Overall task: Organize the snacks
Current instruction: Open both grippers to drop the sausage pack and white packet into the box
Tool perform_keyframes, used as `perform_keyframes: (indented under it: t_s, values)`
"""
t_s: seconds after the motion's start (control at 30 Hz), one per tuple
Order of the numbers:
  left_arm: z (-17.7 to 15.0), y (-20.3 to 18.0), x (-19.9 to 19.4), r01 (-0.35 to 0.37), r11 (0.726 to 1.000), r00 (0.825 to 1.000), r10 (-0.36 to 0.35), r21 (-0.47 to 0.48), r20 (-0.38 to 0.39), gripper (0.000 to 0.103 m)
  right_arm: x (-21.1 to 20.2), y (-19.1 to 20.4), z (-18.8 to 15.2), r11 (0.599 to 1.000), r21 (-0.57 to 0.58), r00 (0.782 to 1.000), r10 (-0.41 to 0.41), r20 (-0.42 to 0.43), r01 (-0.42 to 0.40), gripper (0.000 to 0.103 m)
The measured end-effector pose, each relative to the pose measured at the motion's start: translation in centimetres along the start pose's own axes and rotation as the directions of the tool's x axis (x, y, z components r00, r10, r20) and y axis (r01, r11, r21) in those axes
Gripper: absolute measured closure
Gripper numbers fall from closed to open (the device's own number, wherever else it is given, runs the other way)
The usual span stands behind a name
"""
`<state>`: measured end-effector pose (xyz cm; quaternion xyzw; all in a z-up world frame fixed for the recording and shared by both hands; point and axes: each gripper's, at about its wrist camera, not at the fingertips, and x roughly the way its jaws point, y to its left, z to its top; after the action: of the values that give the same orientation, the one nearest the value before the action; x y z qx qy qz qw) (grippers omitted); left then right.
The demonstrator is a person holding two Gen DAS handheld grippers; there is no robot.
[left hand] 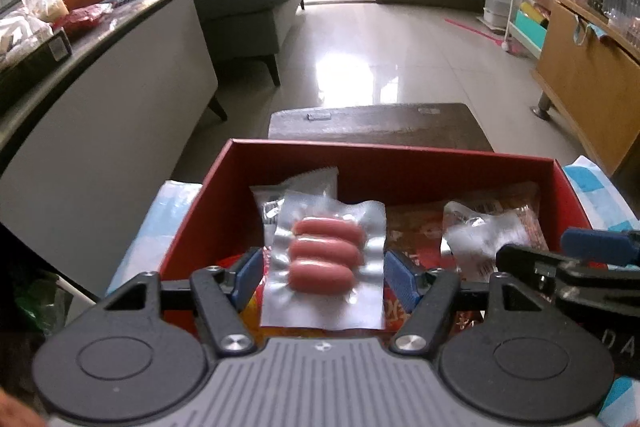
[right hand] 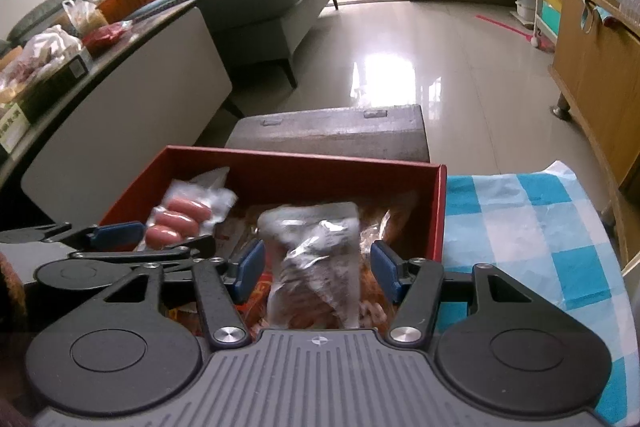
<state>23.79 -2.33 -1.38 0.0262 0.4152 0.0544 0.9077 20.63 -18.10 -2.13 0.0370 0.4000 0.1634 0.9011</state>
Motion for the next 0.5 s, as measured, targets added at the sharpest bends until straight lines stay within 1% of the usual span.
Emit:
perform_keyframes:
  t_s: [0.2, 0.27, 0.5]
  values:
    - [-0.1, 0.5, -1.4, 0.006, 1.0, 1.0, -0.006, 0.012, 0.006, 0.039, -0.5, 0.3, -0.3, 1.0, -0.002, 1.0, -0.002, -0.01, 0.002, 0.036]
    - [-0.2, 0.5, -1.9, 0.007, 1.0, 1.0, -0.007, 0.017, 0.008, 0.038, -0.9, 0.4, -0.3, 1.0, 0.004, 1.0, -0.004, 0.001, 0.004, 0.036]
    - [-0.8, 1.5, -4.8, 0.01, 1.0, 0.999, -0.01, -0.006, 0.035, 0.036, -3.3, 0.7, -0.9, 1.0, 0.014, 0.999, -0.004, 0.034, 0.003, 0.031]
